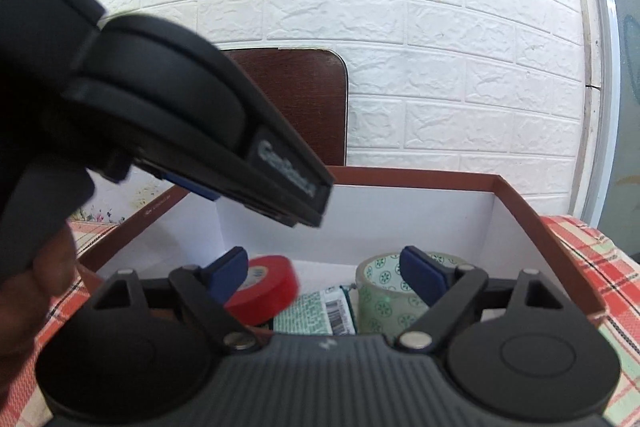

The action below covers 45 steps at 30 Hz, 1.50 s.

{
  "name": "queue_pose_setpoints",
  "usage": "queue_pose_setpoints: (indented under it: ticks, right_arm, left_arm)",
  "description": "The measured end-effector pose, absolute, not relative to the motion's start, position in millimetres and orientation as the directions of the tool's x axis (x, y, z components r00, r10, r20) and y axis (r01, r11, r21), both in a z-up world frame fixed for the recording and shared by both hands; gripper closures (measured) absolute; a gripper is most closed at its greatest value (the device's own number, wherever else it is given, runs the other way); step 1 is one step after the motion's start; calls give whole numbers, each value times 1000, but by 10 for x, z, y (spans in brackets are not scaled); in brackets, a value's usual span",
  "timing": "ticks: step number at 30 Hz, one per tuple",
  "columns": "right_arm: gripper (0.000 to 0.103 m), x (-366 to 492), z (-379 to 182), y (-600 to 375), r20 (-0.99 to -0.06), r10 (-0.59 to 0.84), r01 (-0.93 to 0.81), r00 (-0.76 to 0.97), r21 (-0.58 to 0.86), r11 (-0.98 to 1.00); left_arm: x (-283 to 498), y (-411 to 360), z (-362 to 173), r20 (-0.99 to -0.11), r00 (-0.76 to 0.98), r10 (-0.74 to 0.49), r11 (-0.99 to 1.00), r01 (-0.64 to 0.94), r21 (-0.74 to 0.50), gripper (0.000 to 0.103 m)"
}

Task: Organize objects
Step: 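Open the right gripper to drop the red tape in the box, then move the right gripper back to the black tape roll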

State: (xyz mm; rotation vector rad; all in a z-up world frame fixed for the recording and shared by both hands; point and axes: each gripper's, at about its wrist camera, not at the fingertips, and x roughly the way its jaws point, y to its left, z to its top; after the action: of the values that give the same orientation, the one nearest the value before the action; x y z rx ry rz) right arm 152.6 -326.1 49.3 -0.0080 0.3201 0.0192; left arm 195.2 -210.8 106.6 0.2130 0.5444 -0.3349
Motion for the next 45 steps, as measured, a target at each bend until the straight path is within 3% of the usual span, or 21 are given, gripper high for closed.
queue_pose_setpoints:
  ticks: [11, 19, 38, 45]
  right_arm:
    - [14, 960, 629, -3285, -297, -1, 19, 955, 58, 998]
    - [14, 671, 625, -2951, -356, 36, -14, 934, 65, 998]
    - [11, 359, 614, -1991, -438, 206, -237, 875, -16, 971]
    - [11, 376, 464, -1656, -513, 263, -313, 817, -13, 950]
  left_arm:
    - [1525, -1768, 1150, -563, 810, -162, 954, 274, 119, 48]
    - [1193, -1450, 1029, -591, 799, -113, 967, 224, 117, 46]
    - [855, -381, 891, -611, 792, 14, 995, 49, 86, 39]
    - [868, 81, 695, -642, 763, 69, 997, -36, 65, 38]
